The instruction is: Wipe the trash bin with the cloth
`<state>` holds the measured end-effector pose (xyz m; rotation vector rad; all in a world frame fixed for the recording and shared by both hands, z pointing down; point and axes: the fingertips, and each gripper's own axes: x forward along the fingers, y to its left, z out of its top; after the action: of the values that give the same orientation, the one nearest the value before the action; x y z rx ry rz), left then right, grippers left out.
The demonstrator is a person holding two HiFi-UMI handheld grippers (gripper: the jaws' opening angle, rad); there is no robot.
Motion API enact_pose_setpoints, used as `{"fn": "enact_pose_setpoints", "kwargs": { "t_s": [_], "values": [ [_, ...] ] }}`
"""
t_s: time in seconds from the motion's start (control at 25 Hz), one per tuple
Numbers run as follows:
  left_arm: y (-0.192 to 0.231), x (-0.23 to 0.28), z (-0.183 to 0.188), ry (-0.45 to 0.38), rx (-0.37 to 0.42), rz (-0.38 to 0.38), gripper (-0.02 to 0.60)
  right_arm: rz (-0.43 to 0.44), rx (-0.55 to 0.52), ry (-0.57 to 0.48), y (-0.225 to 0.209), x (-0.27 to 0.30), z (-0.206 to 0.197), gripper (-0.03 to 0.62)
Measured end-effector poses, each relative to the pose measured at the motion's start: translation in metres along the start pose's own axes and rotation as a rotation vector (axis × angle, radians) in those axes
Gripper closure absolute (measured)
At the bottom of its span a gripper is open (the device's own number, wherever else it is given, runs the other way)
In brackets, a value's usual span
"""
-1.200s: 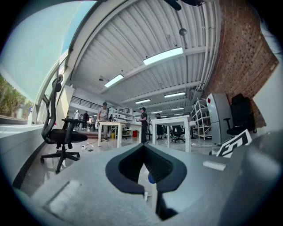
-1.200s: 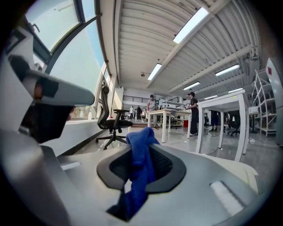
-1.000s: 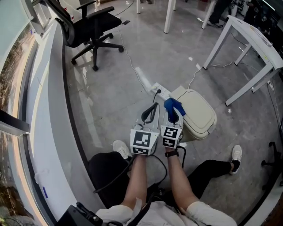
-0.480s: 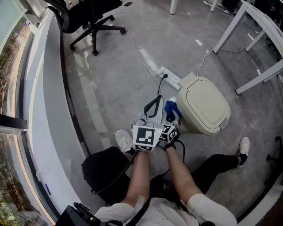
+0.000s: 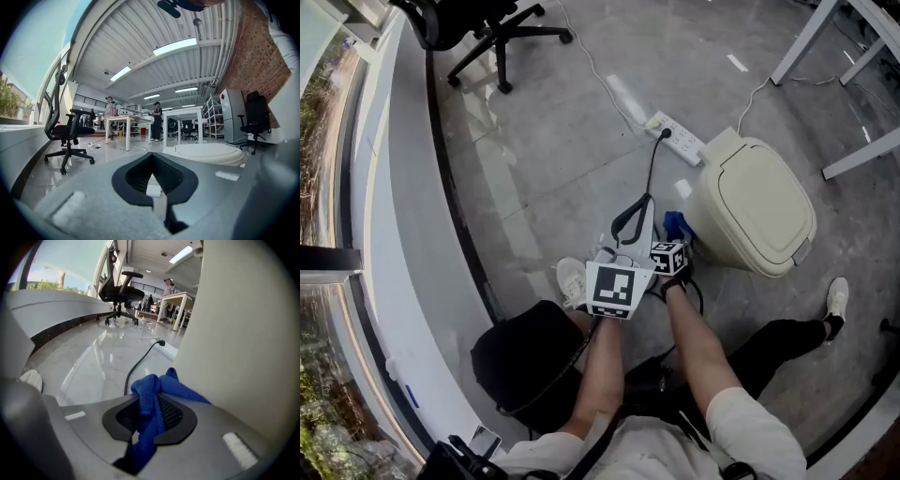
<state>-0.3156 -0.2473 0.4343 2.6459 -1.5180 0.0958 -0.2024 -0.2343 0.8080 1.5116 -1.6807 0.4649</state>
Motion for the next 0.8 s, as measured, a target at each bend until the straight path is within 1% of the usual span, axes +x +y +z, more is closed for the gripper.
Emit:
{"fn": "enact_pose_setpoints", "kwargs": {
  "t_s": [0.08, 0.16, 0.24, 0.36, 0.48, 0.6, 0.68, 0.8],
  "values": [
    [0.001, -0.003, 0.0, 0.004, -0.008, -0.008, 0.586, 0.036, -0.008, 0.063, 0.002, 0.025, -0.029, 0.533],
    [0.001, -0.005, 0.0, 0.01, -0.006, -0.016, 0.586, 0.074, -0.005, 0.108, 0.001, 0.031, -0.046, 0.533],
    [0.002, -0.009, 0.001, 0.01, -0.002, -0.013, 0.586, 0.101, 0.022, 0.08, 0.0, 0.018, -0.042, 0.533],
    [0.005, -0.018, 0.007, -0.007, -0.026, 0.013, 0.586, 0.121, 0.071, -0.072, -0.001, -0.034, -0.007, 0.533],
    [0.004, -0.029, 0.02, -0.029, -0.039, 0.033, 0.586, 0.105, 0.084, -0.278, -0.008, -0.113, 0.05, 0.533],
    [-0.005, -0.04, 0.035, -0.045, -0.055, 0.025, 0.586, 0.071, 0.105, -0.485, -0.025, -0.198, 0.108, 0.533],
    [-0.014, -0.045, 0.046, -0.069, -0.053, 0.01, 0.586, 0.043, 0.112, -0.619, -0.04, -0.249, 0.145, 0.533],
    [-0.02, -0.05, 0.062, -0.1, -0.036, 0.004, 0.586, -0.017, 0.092, -0.779, -0.061, -0.309, 0.193, 0.533]
  ]
}}
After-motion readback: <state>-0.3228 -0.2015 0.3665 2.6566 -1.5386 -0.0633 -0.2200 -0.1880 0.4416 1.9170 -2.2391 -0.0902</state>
